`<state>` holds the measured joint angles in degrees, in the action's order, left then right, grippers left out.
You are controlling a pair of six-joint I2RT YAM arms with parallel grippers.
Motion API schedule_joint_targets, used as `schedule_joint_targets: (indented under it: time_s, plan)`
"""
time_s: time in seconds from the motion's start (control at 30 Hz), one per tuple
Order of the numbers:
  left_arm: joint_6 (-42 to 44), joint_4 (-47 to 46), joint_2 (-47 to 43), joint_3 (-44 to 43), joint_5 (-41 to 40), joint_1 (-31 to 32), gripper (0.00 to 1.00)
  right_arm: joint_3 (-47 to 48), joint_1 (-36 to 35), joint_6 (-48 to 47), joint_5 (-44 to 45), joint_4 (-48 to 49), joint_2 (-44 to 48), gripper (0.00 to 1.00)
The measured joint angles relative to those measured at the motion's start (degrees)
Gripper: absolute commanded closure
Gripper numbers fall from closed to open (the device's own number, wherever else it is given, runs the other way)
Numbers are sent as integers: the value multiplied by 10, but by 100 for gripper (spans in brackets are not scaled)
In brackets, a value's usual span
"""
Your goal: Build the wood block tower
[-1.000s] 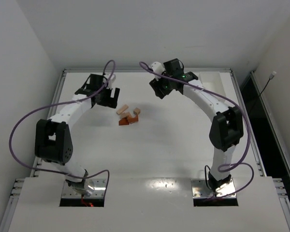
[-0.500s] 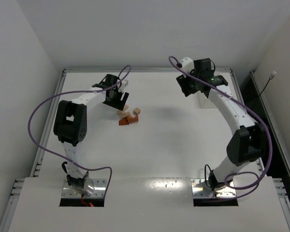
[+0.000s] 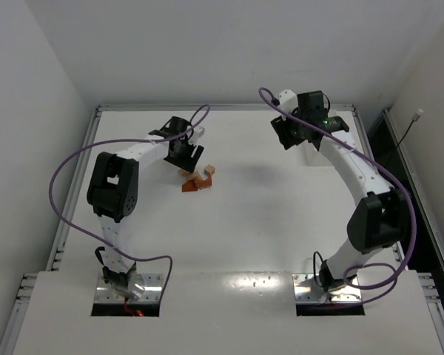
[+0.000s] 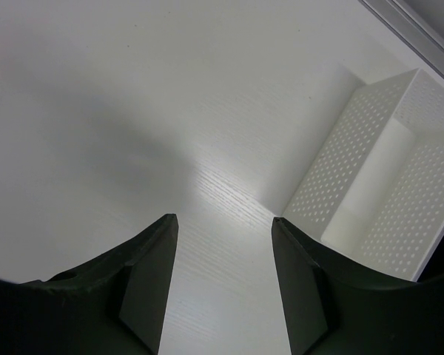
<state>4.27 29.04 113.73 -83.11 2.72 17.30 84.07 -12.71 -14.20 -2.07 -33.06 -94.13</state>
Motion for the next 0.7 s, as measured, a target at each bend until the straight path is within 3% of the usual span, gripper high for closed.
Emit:
schedule_joint_targets:
  time_s: [0.3, 0.57, 0.7]
  plan:
    - [-2, 1, 38, -25, -7, 0, 40, -1, 0, -2, 0, 0, 0, 49]
    - [-3, 0, 73, -72, -8, 0, 54, -1, 0, -3, 0, 0, 0, 49]
    - [-2, 5, 82, -72, -8, 0, 54, -1, 0, -7, 0, 0, -2, 49]
